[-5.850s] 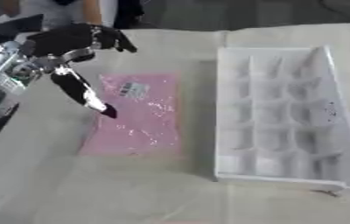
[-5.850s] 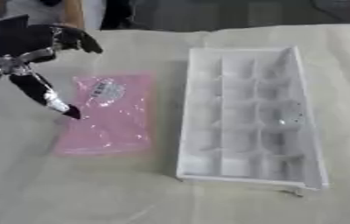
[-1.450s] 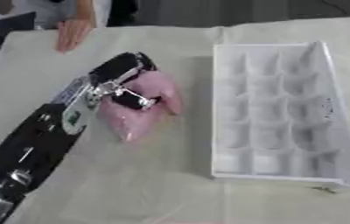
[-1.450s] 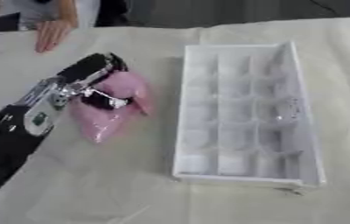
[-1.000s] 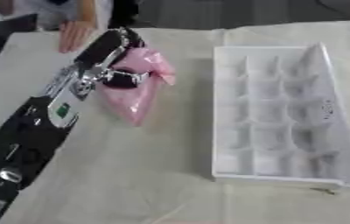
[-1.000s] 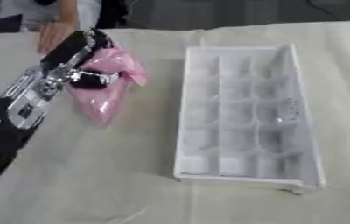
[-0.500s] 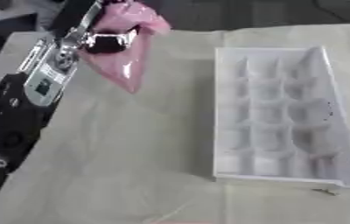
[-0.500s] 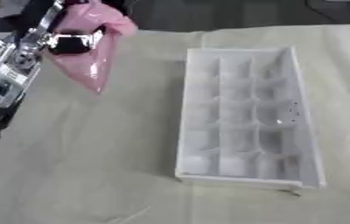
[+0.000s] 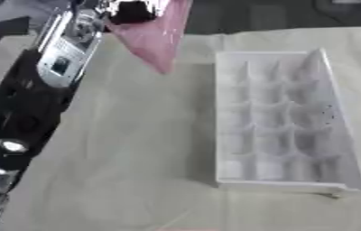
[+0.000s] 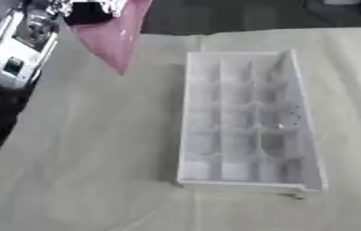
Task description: Pick up objects on the table and place them in the box.
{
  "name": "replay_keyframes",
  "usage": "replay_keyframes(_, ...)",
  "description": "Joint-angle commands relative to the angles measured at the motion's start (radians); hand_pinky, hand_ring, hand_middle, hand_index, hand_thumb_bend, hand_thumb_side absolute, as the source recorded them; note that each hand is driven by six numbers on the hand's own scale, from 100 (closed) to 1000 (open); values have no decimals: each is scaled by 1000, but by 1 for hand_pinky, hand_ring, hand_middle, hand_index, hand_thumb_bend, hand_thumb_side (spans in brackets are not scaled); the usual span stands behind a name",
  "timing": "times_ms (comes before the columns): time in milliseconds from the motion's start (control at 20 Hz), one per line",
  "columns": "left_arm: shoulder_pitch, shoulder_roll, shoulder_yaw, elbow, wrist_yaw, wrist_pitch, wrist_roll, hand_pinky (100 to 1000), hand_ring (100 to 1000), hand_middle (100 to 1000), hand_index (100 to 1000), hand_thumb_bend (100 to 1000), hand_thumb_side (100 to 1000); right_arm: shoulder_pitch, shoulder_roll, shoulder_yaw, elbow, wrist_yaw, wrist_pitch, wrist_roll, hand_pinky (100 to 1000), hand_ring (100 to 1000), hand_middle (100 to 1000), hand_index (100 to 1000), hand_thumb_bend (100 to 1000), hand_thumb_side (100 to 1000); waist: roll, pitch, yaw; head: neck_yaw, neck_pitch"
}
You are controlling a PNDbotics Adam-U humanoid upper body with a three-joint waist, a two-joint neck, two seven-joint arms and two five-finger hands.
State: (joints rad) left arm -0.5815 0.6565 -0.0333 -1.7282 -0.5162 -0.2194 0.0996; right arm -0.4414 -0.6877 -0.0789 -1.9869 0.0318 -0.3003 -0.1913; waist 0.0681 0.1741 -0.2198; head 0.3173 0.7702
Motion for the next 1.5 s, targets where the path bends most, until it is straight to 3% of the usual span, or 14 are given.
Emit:
replay_keyframes(50, -45, 13, -39, -3, 10, -26, -50, 100, 100, 100, 137, 100, 100, -19, -24, 0, -13, -6, 2, 8, 626, 770, 761, 736, 100, 996, 2, -23, -7, 15, 0)
replay_keyframes(500, -115, -98, -151, 58, -12, -120, -153, 100, 100, 100, 140, 100, 100, -40, -26, 11, -13, -16, 0, 23, 626, 770, 761, 737, 100, 998, 18, -23, -57, 33, 0)
replay_keyframes(850, -127, -115, -202, 111, -47, -176, -194, 100, 100, 100, 145, 100, 100, -49, -27, 15, -13, -21, 0, 30, 626, 770, 761, 737, 100, 997, 29, -26, -79, 33, 0)
replay_keyframes(950, -126, -120, -214, 126, -52, -192, -206, 100, 100, 100, 167, 141, 100, -52, -27, 16, -13, -22, 0, 32, 626, 770, 760, 736, 100, 997, 31, -25, -83, 33, 0)
replay_keyframes(1050, -128, -126, -224, 141, -55, -211, -217, 100, 100, 104, 244, 167, 100, -56, -26, 19, -13, -24, -1, 35, 626, 770, 761, 736, 100, 997, 34, -24, -88, 34, 0)
replay_keyframes(1100, -130, -129, -228, 148, -55, -221, -223, 100, 144, 164, 300, 183, 100, -57, -26, 20, -13, -25, -1, 36, 626, 770, 761, 736, 100, 997, 34, -24, -90, 34, 0)
replay_keyframes(1150, -132, -132, -232, 153, -55, -232, -231, 100, 121, 144, 281, 175, 100, -59, -26, 21, -13, -26, -1, 38, 626, 770, 761, 736, 100, 997, 34, -24, -91, 34, 0)
replay_keyframes(1200, -134, -134, -234, 156, -55, -242, -238, 100, 249, 261, 386, 232, 194, -60, -26, 21, -13, -26, -1, 38, 626, 770, 761, 736, 100, 998, 35, -24, -93, 34, 0)
replay_keyframes(1300, -140, -138, -236, 156, -53, -263, -254, 100, 361, 392, 512, 288, 478, -61, -26, 22, -13, -27, -1, 40, 626, 770, 760, 736, 100, 997, 35, -24, -94, 34, 0)
replay_keyframes(1350, -142, -140, -236, 154, -52, -273, -263, 225, 466, 495, 629, 386, 675, -61, -25, 22, -13, -28, 0, 41, 626, 770, 760, 736, 100, 997, 36, -25, -95, 33, 0)
replay_keyframes(1400, -143, -141, -235, 151, -49, -281, -272, 333, 525, 557, 695, 494, 771, -60, -25, 22, -13, -28, 0, 41, 626, 770, 760, 736, 100, 997, 36, -26, -94, 32, 0)
replay_keyframes(1450, -144, -143, -234, 149, -47, -291, -284, 442, 604, 626, 768, 694, 815, -60, -24, 22, -13, -29, 0, 42, 626, 770, 760, 736, 100, 996, 36, -27, -94, 31, 0)
replay_keyframes(1500, -144, -145, -233, 147, -44, -301, -296, 525, 679, 685, 823, 782, 814, -59, -24, 22, -13, -29, 1, 42, 626, 770, 760, 736, 100, 996, 36, -27, -93, 30, 0)
